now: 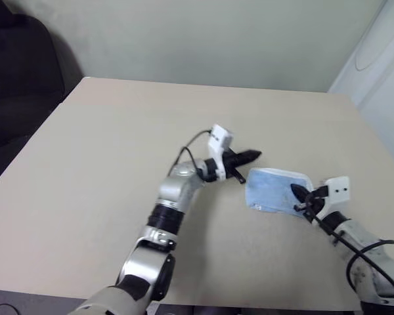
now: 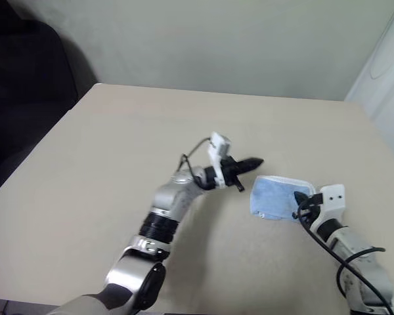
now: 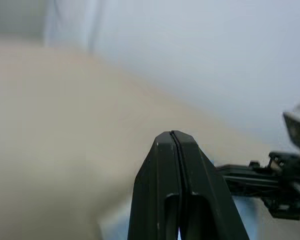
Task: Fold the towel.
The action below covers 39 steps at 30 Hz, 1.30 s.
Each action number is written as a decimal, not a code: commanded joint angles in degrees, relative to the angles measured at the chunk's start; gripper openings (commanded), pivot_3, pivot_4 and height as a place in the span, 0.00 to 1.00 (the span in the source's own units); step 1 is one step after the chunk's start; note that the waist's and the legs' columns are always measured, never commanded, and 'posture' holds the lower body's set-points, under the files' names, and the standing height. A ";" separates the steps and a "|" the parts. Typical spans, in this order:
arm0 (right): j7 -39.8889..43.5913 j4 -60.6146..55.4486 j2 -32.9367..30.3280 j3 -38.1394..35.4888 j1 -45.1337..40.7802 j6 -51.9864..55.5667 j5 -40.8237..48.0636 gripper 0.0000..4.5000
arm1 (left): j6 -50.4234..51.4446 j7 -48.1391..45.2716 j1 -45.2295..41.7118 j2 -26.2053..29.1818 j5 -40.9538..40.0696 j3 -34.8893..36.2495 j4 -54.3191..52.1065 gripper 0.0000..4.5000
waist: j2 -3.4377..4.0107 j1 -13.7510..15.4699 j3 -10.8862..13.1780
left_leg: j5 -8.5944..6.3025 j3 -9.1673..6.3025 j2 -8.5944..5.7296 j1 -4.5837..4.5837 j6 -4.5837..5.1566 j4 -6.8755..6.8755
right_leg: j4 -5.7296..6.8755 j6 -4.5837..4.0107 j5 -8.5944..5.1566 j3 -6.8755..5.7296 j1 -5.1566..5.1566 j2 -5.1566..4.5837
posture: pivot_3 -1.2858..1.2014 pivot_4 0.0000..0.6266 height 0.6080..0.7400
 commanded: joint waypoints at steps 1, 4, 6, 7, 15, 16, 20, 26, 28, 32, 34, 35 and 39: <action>2.61 -4.59 -3.59 -7.08 1.03 3.22 6.23 0.00 | 1.95 -0.74 5.34 7.05 -0.71 2.53 -7.49 0.01 | -0.01 -0.05 -0.01 | 0.00 -0.01 0.01 0.11 -0.01 -0.02 | 0.06 -0.01 -0.01 0.01 0.05 0.00 | 0.52 0.24 1.00; 2.77 -2.68 -6.19 -11.74 0.66 7.20 10.73 0.14 | 0.47 -1.12 10.65 14.07 1.25 3.28 -9.45 0.00 | -0.04 -0.21 0.01 | -0.13 -0.06 0.06 0.45 -0.29 -0.09 | 0.13 -0.17 -0.25 0.02 0.13 0.05 | 0.52 0.24 1.00; 3.74 -1.25 -7.61 -13.91 0.98 9.81 13.74 0.28 | -0.09 -0.99 13.77 17.47 1.15 4.79 -9.87 0.00 | -0.10 -0.23 0.03 | -0.07 -0.10 0.05 0.40 -0.31 -0.07 | 0.13 -0.21 -0.31 0.04 -0.03 0.05 | 0.52 0.24 1.00; 4.18 -0.66 -8.14 -14.65 1.13 11.05 15.15 0.37 | -0.31 -0.73 15.02 18.78 1.02 5.56 -9.91 0.00 | -0.13 -0.15 0.03 | -0.06 -0.10 0.04 0.30 -0.30 -0.05 | 0.12 -0.22 -0.32 0.04 -0.10 0.04 | 0.52 0.24 1.00; 3.95 8.75 -9.72 -16.99 -2.89 21.06 25.05 0.99 | 1.63 3.33 20.57 21.51 -1.26 9.26 -15.94 0.00 | -0.24 0.32 -0.04 | 0.04 -0.24 -0.05 -0.21 -0.29 0.02 | 0.14 -0.42 -0.39 0.06 -0.49 0.01 | 0.52 0.24 1.00; 3.39 10.31 -9.63 -17.04 -3.88 21.78 25.39 1.00 | 1.84 3.78 20.90 21.30 -1.43 9.13 -16.63 0.00 | -0.25 0.28 -0.04 | 0.04 -0.23 -0.04 -0.22 -0.29 0.01 | 0.14 -0.42 -0.39 0.06 -0.51 0.01 | 0.52 0.24 1.00; 1.29 16.24 -9.04 -16.62 -6.95 24.52 25.86 1.00 | 2.73 4.53 22.24 20.59 -2.31 8.05 -20.48 0.00 | -0.24 0.16 -0.05 | 0.04 -0.22 -0.02 -0.16 -0.29 -0.01 | 0.19 -0.45 -0.37 0.05 -0.52 0.01 | 0.52 0.24 1.00; 3.40 18.95 -9.60 -11.93 -8.45 24.81 23.02 1.00 | 4.03 5.01 22.04 20.01 -3.55 7.51 -22.41 0.00 | -0.22 0.03 -0.09 | 0.03 -0.24 0.00 -0.13 -0.30 -0.09 | 0.23 -1.12 0.05 0.00 -0.54 0.02 | 0.52 0.24 1.00; 3.89 19.50 -9.22 -9.76 -9.42 24.91 22.28 1.00 | 4.12 5.21 21.85 19.90 -3.59 7.07 -22.41 0.00 | -0.21 -0.06 -0.10 | 0.03 -0.24 0.01 -0.11 -0.30 -0.09 | 0.22 -1.06 0.01 0.00 -0.54 0.02 | 0.52 0.24 1.00; 4.84 19.48 -8.49 -6.41 -10.72 25.56 21.58 1.00 | 4.43 5.45 21.84 19.57 -3.88 6.42 -22.92 0.00 | -0.21 -0.12 -0.10 | 0.04 -0.23 0.01 -0.11 -0.30 -0.08 | 0.21 -1.00 -0.02 0.00 -0.55 0.02 | 0.52 0.24 1.00; 5.00 19.55 -8.09 -5.25 -11.18 25.85 21.34 1.00 | 4.51 5.59 22.15 19.43 -3.87 6.16 -23.34 0.00 | -0.21 -0.10 -0.10 | 0.05 -0.24 0.00 -0.11 -0.30 -0.08 | 0.21 -1.09 0.03 -0.01 -0.54 0.02 | 0.52 0.24 1.00; 5.10 19.56 -7.96 -4.73 -11.38 26.03 21.21 1.00 | 4.54 5.67 22.30 19.39 -3.86 6.03 -23.53 0.00 | -0.24 -0.10 -0.12 | 0.06 -0.24 0.00 -0.11 -0.30 -0.07 | 0.21 -1.13 0.05 -0.01 -0.54 0.02 | 0.52 0.24 1.00; 5.40 20.29 -7.50 -3.03 -11.98 25.93 19.95 1.00 | 4.67 5.94 22.78 19.37 -3.86 5.82 -24.04 0.00 | -0.28 -0.27 -0.15 | 0.07 -0.23 0.02 -0.09 -0.31 -0.07 | 0.22 -1.17 0.08 -0.03 -0.53 0.03 | 0.52 0.24 1.00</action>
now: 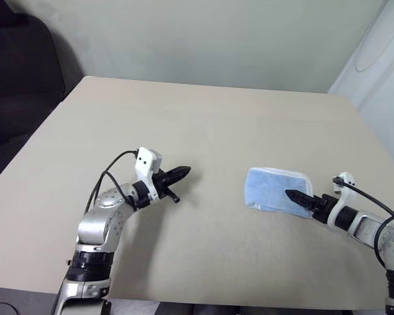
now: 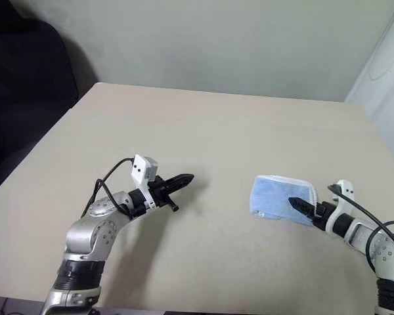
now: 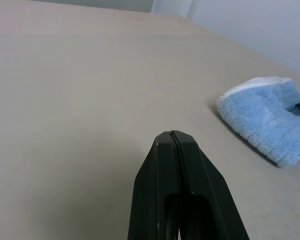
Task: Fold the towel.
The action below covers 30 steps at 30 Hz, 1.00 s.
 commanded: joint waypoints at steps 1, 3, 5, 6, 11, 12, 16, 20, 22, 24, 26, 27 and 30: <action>0.89 0.73 0.73 1.02 -0.70 0.46 -0.60 1.00 | 0.07 0.51 0.24 -0.15 -1.12 0.06 -2.83 0.00 | -0.02 -0.07 -0.01 | 0.00 -0.01 0.01 0.01 -0.01 0.00 | 0.00 -0.01 0.00 -0.01 0.00 0.00 | 0.52 0.24 1.00; 0.79 2.18 1.08 0.05 -0.84 0.43 -0.63 0.92 | 0.09 0.75 0.37 -0.12 -1.21 0.14 -2.96 0.00 | -0.08 -0.10 -0.05 | 0.01 0.00 0.02 0.02 -0.02 -0.01 | 0.01 -0.01 0.00 -0.01 0.01 0.01 | 0.52 0.24 1.00; 0.99 2.77 1.28 -0.53 -0.71 0.37 -0.53 0.81 | 0.05 0.89 0.44 -0.06 -1.24 0.20 -2.92 0.00 | -0.09 -0.11 -0.06 | 0.01 0.00 0.02 0.02 -0.03 -0.01 | 0.01 -0.01 0.00 -0.01 0.00 0.01 | 0.52 0.24 1.00; 1.04 2.74 1.36 -0.78 -0.57 0.39 -0.41 0.73 | 0.00 0.91 0.49 -0.03 -1.24 0.22 -2.87 0.00 | -0.09 -0.10 -0.06 | 0.01 -0.01 0.01 0.02 -0.03 -0.01 | 0.01 -0.01 0.00 -0.01 0.01 0.01 | 0.52 0.24 1.00; 0.01 0.46 2.29 -3.33 0.43 1.07 1.23 0.32 | -0.35 0.87 0.70 -0.18 -1.10 0.00 -2.65 0.00 | -0.08 -0.10 -0.06 | 0.00 -0.02 0.02 0.02 -0.05 -0.04 | 0.01 -0.02 0.02 -0.01 -0.01 0.01 | 0.52 0.24 1.00; -0.25 -0.27 2.48 -3.88 0.75 1.32 1.63 0.23 | -0.41 0.83 0.67 -0.22 -1.07 -0.05 -2.54 0.00 | -0.06 -0.10 -0.06 | 0.00 -0.02 0.01 0.01 -0.05 -0.04 | 0.01 -0.03 0.02 -0.01 -0.01 0.01 | 0.52 0.24 1.00; -3.05 -3.47 4.33 -7.54 1.67 2.61 4.79 0.00 | -0.74 0.63 0.28 -0.51 -0.83 -0.45 -1.69 0.00 | -0.07 -0.02 -0.06 | 0.00 -0.02 0.00 -0.01 -0.04 -0.03 | 0.01 -0.01 0.01 -0.01 -0.01 0.01 | 0.52 0.24 1.00; -11.14 -6.14 7.34 -13.76 1.00 4.13 10.35 0.00 | -0.83 0.34 -0.26 -1.06 -0.81 -1.13 -1.18 0.00 | -0.04 0.02 -0.05 | 0.00 -0.01 -0.02 -0.03 -0.03 -0.01 | 0.00 0.01 -0.01 0.01 -0.01 0.00 | 0.52 0.24 1.00; -16.03 -8.13 8.44 -17.35 0.75 4.32 14.68 0.00 | -0.89 0.05 -0.55 -1.36 -0.71 -1.53 -0.83 0.00 | 0.00 0.08 -0.02 | 0.00 -0.02 -0.02 -0.03 -0.03 -0.01 | 0.00 0.01 -0.01 0.01 -0.02 0.00 | 0.52 0.24 1.00; -21.12 -9.18 8.79 -20.81 0.21 3.65 18.99 0.00 | -1.01 -0.31 -0.98 -1.60 -0.54 -1.96 -0.22 0.00 | 0.03 0.10 0.01 | 0.00 -0.02 -0.03 -0.06 -0.02 -0.01 | 0.00 0.02 -0.01 0.01 -0.05 0.00 | 0.52 0.24 1.00; -26.86 -8.81 8.44 -24.63 -0.88 1.94 23.36 0.00 | -1.14 -0.82 -1.58 -1.81 -0.44 -2.46 0.58 0.00 | 0.03 0.07 0.02 | -0.02 -0.01 -0.02 -0.16 -0.03 -0.01 | 0.03 0.01 -0.01 0.02 -0.17 0.00 | 0.52 0.24 1.00; -30.63 -7.76 7.98 -27.41 -1.93 0.19 25.67 0.00 | -1.33 -1.26 -2.05 -1.91 -0.33 -2.88 1.17 0.00 | 0.04 0.07 0.02 | -0.04 0.00 -0.01 -0.16 -0.04 -0.02 | 0.04 0.01 0.00 0.02 -0.18 0.00 | 0.52 0.24 1.00; -40.02 -4.89 6.34 -33.70 -3.75 -4.33 30.42 0.00 | -2.04 -2.23 -3.57 -2.21 -0.03 -3.69 3.03 0.00 | 0.04 0.19 0.01 | -0.08 -0.01 -0.02 -0.14 -0.02 -0.03 | 0.05 -0.02 0.02 0.02 -0.18 -0.01 | 0.52 0.24 1.00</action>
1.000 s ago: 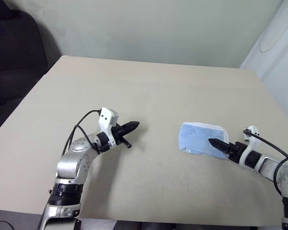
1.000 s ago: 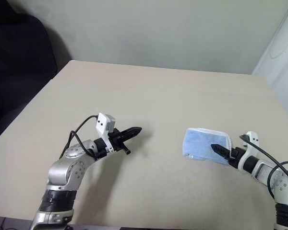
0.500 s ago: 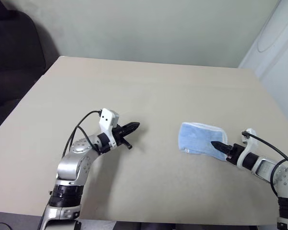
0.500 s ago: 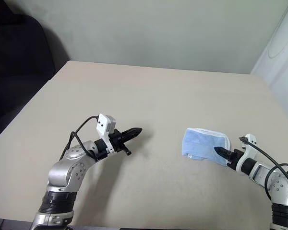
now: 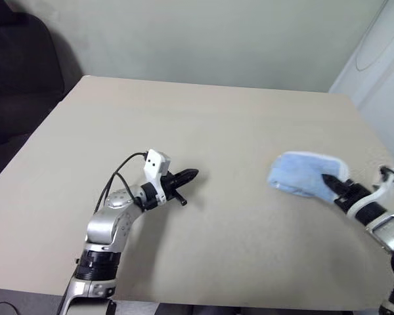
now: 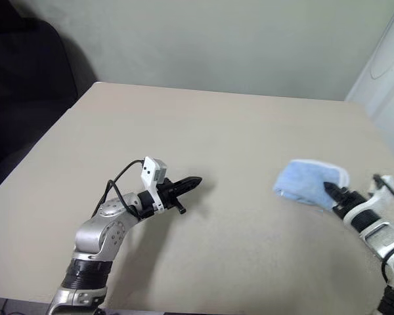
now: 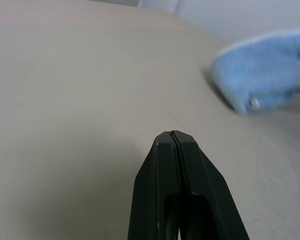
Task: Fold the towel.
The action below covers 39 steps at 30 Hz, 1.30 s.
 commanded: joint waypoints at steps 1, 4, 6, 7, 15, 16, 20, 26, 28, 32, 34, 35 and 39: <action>-10.89 1.92 -2.94 -8.85 -1.56 -6.31 7.01 0.00 | -2.02 -1.54 -2.67 -0.40 -0.08 -0.63 1.41 0.00 | -0.01 0.25 -0.01 | -0.02 -0.01 0.00 0.03 0.01 -0.02 | -0.01 0.00 0.00 0.00 0.04 0.00 | 0.52 0.24 1.00; -16.61 5.57 -4.54 -12.22 -1.33 -10.01 10.05 0.00 | -2.59 -1.88 -4.10 -1.02 0.06 -1.12 3.16 0.00 | -0.02 0.51 -0.02 | -0.02 -0.09 0.00 0.04 0.01 -0.02 | -0.01 0.04 -0.02 0.00 0.08 -0.01 | 0.52 0.24 1.00; -20.62 9.05 -4.55 -11.83 -0.86 -11.37 9.06 0.00 | -2.96 -1.95 -4.60 -1.63 0.28 -1.78 3.90 0.00 | -0.03 0.47 -0.03 | -0.03 -0.10 0.01 0.04 0.01 -0.02 | -0.02 0.33 -0.20 0.00 0.09 0.00 | 0.52 0.24 1.00; -22.03 10.55 -4.19 -11.09 -0.65 -12.08 7.73 0.00 | -3.12 -2.01 -4.71 -1.94 0.39 -2.13 4.07 0.00 | -0.04 0.39 -0.03 | -0.03 -0.09 0.01 0.05 0.01 -0.02 | -0.02 0.52 -0.32 0.00 0.08 -0.01 | 0.52 0.24 1.00; -22.82 19.34 -1.94 -5.09 0.02 -14.40 0.26 0.00 | -2.94 -1.31 -4.17 -2.90 0.41 -2.65 2.71 0.00 | 0.35 -0.22 -0.18 | -0.06 0.04 0.06 0.07 0.06 -0.03 | -0.02 1.04 -0.08 0.02 0.02 -0.06 | 0.52 0.24 1.00; -22.88 19.64 -2.11 -5.17 0.19 -14.55 -0.08 0.00 | -2.83 -1.05 -3.85 -2.75 0.24 -2.22 2.35 0.00 | 0.35 -0.22 -0.19 | -0.07 0.07 0.06 0.05 0.07 -0.03 | -0.02 1.06 -0.06 0.03 0.00 -0.07 | 0.52 0.24 1.00; -19.60 17.38 -3.74 -3.73 1.13 -13.35 -1.49 0.25 | -2.35 0.05 -1.55 -2.28 -0.35 -1.01 0.34 0.00 | 0.31 -0.22 -0.20 | -0.15 0.07 0.06 0.05 0.10 -0.02 | -0.06 1.07 -0.07 0.02 0.02 -0.07 | 0.52 0.24 1.00; -18.36 11.09 -4.53 -3.07 2.65 -14.04 -3.08 0.73 | -1.85 1.08 0.30 -2.24 -0.94 -0.34 -1.32 0.00 | 0.34 -0.09 -0.19 | -0.20 0.09 0.06 0.04 0.10 0.00 | -0.06 1.07 -0.07 0.02 0.01 -0.06 | 0.52 0.24 1.00; -19.85 8.30 -4.40 -3.45 3.42 -14.74 -4.22 0.89 | -1.98 1.04 0.63 -2.11 -1.05 -0.24 -1.27 0.00 | 0.36 -0.04 -0.18 | -0.21 0.07 0.06 0.03 0.08 0.00 | -0.05 1.07 -0.07 0.03 0.01 -0.07 | 0.52 0.24 1.00; -24.73 5.67 -4.04 -5.48 4.28 -17.10 -7.34 0.99 | -1.88 0.84 0.72 -1.93 -1.46 0.27 -1.15 0.00 | 0.36 -0.09 -0.18 | -0.22 0.07 0.06 0.02 0.08 0.00 | -0.06 1.06 -0.08 0.03 0.00 -0.07 | 0.52 0.24 1.00; -25.91 4.75 -4.70 -5.98 5.08 -19.13 -10.88 0.99 | -2.21 0.80 0.44 -1.61 -1.29 0.70 -0.65 0.00 | 0.36 -0.06 -0.18 | -0.22 0.07 0.06 0.02 0.08 0.00 | -0.06 1.06 -0.08 0.03 0.00 -0.08 | 0.52 0.24 1.00; -24.76 3.94 -5.64 -5.47 5.54 -20.31 -13.23 0.99 | -2.33 1.04 0.02 -1.52 -1.32 1.32 -0.04 0.00 | 0.37 -0.05 -0.17 | -0.23 0.05 0.06 0.02 0.08 0.00 | -0.06 1.06 -0.08 0.03 -0.01 -0.08 | 0.52 0.24 1.00; -13.40 -2.31 -13.08 6.26 10.15 -25.81 -29.51 0.99 | -4.79 2.63 -2.12 -0.98 -0.06 4.29 3.25 0.00 | 0.48 -0.19 -0.19 | -0.26 0.09 0.06 0.00 0.08 -0.01 | -0.05 1.06 -0.08 0.03 -0.05 -0.10 | 0.52 0.24 1.00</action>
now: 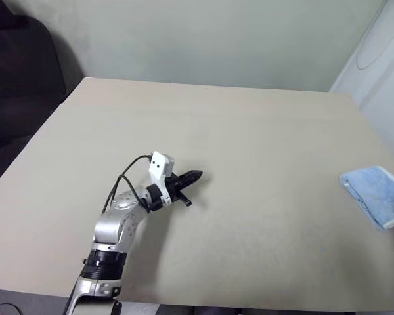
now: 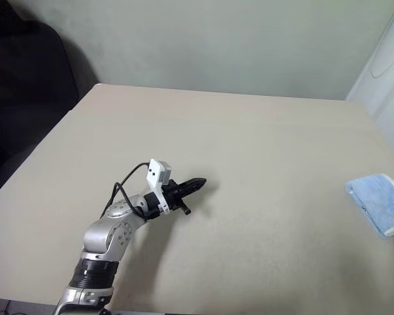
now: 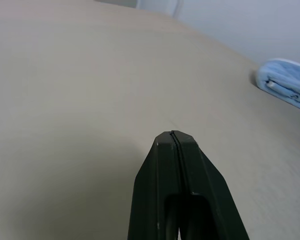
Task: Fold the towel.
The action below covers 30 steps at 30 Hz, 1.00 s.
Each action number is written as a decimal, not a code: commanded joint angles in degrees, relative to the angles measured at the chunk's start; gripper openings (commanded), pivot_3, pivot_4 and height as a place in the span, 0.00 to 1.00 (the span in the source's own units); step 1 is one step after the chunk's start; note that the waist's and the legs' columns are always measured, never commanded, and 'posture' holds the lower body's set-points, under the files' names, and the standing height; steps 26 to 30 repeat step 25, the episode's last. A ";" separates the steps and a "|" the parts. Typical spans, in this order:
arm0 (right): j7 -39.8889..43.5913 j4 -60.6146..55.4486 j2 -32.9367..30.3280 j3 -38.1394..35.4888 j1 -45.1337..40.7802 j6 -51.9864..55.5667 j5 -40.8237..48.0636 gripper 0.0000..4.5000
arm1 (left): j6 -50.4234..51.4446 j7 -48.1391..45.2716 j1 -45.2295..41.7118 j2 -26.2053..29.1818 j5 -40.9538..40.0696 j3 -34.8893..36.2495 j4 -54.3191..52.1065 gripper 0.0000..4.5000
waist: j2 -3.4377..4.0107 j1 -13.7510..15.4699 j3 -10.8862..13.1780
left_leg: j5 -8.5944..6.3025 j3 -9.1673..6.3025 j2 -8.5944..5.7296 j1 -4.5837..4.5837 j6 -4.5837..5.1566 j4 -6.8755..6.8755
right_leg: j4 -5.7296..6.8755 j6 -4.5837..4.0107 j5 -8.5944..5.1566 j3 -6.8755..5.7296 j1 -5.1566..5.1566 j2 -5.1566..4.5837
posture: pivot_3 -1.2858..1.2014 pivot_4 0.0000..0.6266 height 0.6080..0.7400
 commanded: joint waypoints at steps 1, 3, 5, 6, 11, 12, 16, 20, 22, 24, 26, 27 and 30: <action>12.28 -9.00 -8.75 12.83 4.11 -7.07 -16.54 0.99 | -4.73 1.77 -2.97 0.94 1.23 3.16 2.37 0.00 | 0.05 -0.15 0.00 | -0.01 0.02 0.00 -0.01 0.00 -0.01 | 0.00 -0.01 0.00 -0.01 -0.01 -0.01 | 0.52 0.24 1.00; 18.87 -11.49 -10.38 20.35 4.55 -9.78 -21.26 0.99 | -8.40 2.79 -4.08 2.36 3.94 3.90 5.25 0.00 | -0.08 -0.76 0.02 | -0.04 0.04 0.05 0.03 -0.05 -0.03 | 0.01 -0.02 0.01 -0.01 -0.04 0.00 | 0.52 0.24 1.00; 24.19 -12.12 -9.02 24.82 2.63 -10.34 -21.01 0.99 | -13.15 1.97 -4.37 4.75 6.78 3.89 7.99 0.00 | -0.35 -1.26 -0.05 | -0.12 0.06 0.21 0.04 -0.15 -0.09 | 0.00 -0.02 0.01 -0.13 0.03 0.11 | 0.52 0.24 1.00; 26.45 -12.14 -7.63 26.41 1.22 -9.71 -19.56 0.99 | -15.19 1.24 -4.34 5.86 7.59 4.07 9.21 0.00 | -0.38 -1.54 -0.06 | -0.13 0.07 0.29 0.09 -0.18 -0.07 | 0.00 -0.02 0.01 -0.15 0.05 0.17 | 0.52 0.24 1.00; 34.85 -9.81 -1.97 35.67 -4.61 -9.13 -21.13 0.99 | -20.44 -1.39 -4.42 9.57 7.64 6.34 15.08 0.00 | -0.20 -1.38 -0.11 | 0.36 0.12 0.23 0.10 0.58 0.00 | 0.01 -0.36 0.31 -0.10 -0.19 0.15 | 0.52 0.24 1.00; 35.81 -8.06 -0.41 37.58 -6.11 -9.87 -22.31 0.99 | -21.18 -1.89 -4.61 10.22 7.44 6.91 16.56 0.00 | -0.24 -1.25 -0.13 | 0.36 0.10 0.23 0.11 0.58 -0.02 | -0.01 -0.57 0.46 -0.12 -0.17 0.15 | 0.52 0.24 1.00; 40.69 -1.09 3.83 41.16 -10.77 -12.15 -25.27 0.99 | -22.02 -1.91 -4.47 10.77 6.96 8.21 18.77 0.00 | -0.28 -0.50 -0.15 | 0.37 0.00 0.19 0.07 0.56 0.03 | -0.06 -0.77 0.58 -0.15 -0.17 0.14 | 0.52 0.24 1.00; 45.11 1.53 5.45 42.10 -11.35 -13.47 -26.55 0.99 | -22.26 -1.01 -2.35 10.40 7.33 8.11 16.41 0.00 | -0.27 0.16 -0.13 | 0.13 -0.14 -0.01 0.00 -0.02 0.02 | -0.04 -0.87 0.64 -0.14 -0.19 0.02 | 0.52 0.24 1.00; 45.64 2.27 6.10 42.39 -11.07 -14.10 -27.94 0.99 | -21.29 -0.42 -1.40 10.27 6.43 8.88 15.32 0.00 | -0.29 0.09 -0.14 | 0.08 -0.12 -0.01 0.00 -0.11 0.02 | -0.06 -0.93 0.67 -0.15 -0.21 0.02 | 0.52 0.24 1.00; 45.53 1.66 7.19 41.97 -10.40 -14.20 -28.29 0.99 | -19.95 -0.04 0.47 10.35 5.49 9.50 13.06 0.00 | -0.29 0.00 -0.14 | 0.08 -0.13 0.01 0.00 -0.16 0.02 | -0.05 -0.95 0.69 -0.17 -0.26 0.04 | 0.52 0.24 1.00; 45.66 1.19 7.72 41.65 -10.02 -14.30 -28.21 0.99 | -19.62 0.12 1.17 10.43 5.48 9.51 12.41 0.00 | -0.29 0.00 -0.14 | 0.07 -0.13 0.02 0.02 -0.20 0.01 | -0.04 -0.96 0.69 -0.17 -0.27 0.05 | 0.52 0.24 1.00; 45.66 1.19 7.72 41.65 -10.02 -14.30 -28.21 0.99 | -19.62 0.12 1.17 10.43 5.48 9.51 12.41 0.00 | -0.29 0.00 -0.14 | 0.07 -0.13 0.02 0.02 -0.20 0.01 | -0.04 -0.96 0.69 -0.17 -0.27 0.05 | 0.52 0.24 1.00; 45.66 1.19 7.72 41.65 -10.02 -14.30 -28.21 0.99 | -19.62 0.12 1.17 10.43 5.48 9.51 12.41 0.00 | -0.29 0.00 -0.14 | 0.07 -0.13 0.02 0.02 -0.20 0.01 | -0.04 -0.96 0.69 -0.17 -0.27 0.05 | 0.52 0.24 1.00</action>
